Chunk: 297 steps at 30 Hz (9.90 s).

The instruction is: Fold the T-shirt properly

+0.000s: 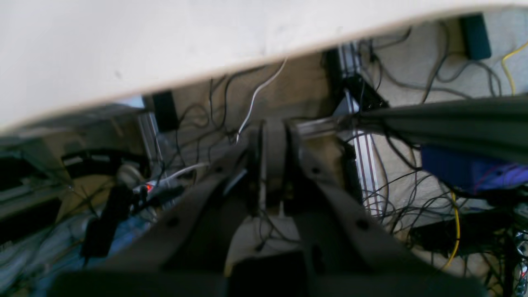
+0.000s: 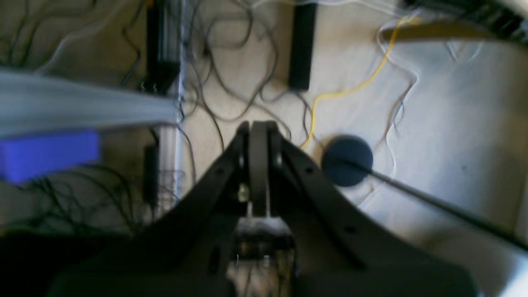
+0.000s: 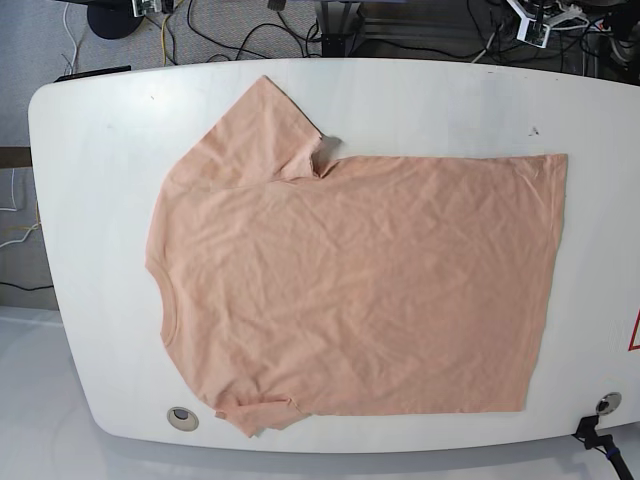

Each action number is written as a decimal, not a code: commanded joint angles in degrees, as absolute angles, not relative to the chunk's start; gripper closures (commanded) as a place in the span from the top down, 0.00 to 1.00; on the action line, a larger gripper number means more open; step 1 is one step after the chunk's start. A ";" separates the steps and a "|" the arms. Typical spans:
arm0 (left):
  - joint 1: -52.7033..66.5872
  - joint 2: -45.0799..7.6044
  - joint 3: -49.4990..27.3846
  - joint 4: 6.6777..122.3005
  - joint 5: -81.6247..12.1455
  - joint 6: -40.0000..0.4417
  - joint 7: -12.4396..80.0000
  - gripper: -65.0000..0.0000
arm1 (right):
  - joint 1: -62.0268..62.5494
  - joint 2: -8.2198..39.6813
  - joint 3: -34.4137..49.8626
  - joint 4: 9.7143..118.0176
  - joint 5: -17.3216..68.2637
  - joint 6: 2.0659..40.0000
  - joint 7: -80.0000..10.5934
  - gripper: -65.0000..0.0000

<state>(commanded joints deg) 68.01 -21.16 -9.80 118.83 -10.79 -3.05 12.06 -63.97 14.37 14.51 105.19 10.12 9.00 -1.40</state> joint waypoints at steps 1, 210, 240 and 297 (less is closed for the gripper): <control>67.85 -21.27 -10.05 119.38 -10.92 -3.16 12.04 0.00 | -64.07 14.42 15.64 106.51 12.54 10.02 -1.59 0.00; 33.98 -15.78 -39.96 99.56 -20.00 -40.00 20.26 0.60 | -32.40 -8.57 22.20 107.03 32.22 35.56 -51.03 0.51; 33.98 -15.78 -39.96 99.56 -19.91 -40.00 20.26 0.60 | -26.07 -8.40 26.59 104.66 32.13 35.56 -51.03 0.51; 32.48 -15.78 -40.22 99.38 -20.18 -40.00 20.44 0.60 | -27.38 -8.57 26.24 106.68 31.60 35.47 -50.95 0.00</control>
<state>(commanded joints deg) 32.48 -15.78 -40.22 99.38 -20.18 -40.00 20.44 -27.38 -8.57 26.24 106.68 31.60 35.47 -50.95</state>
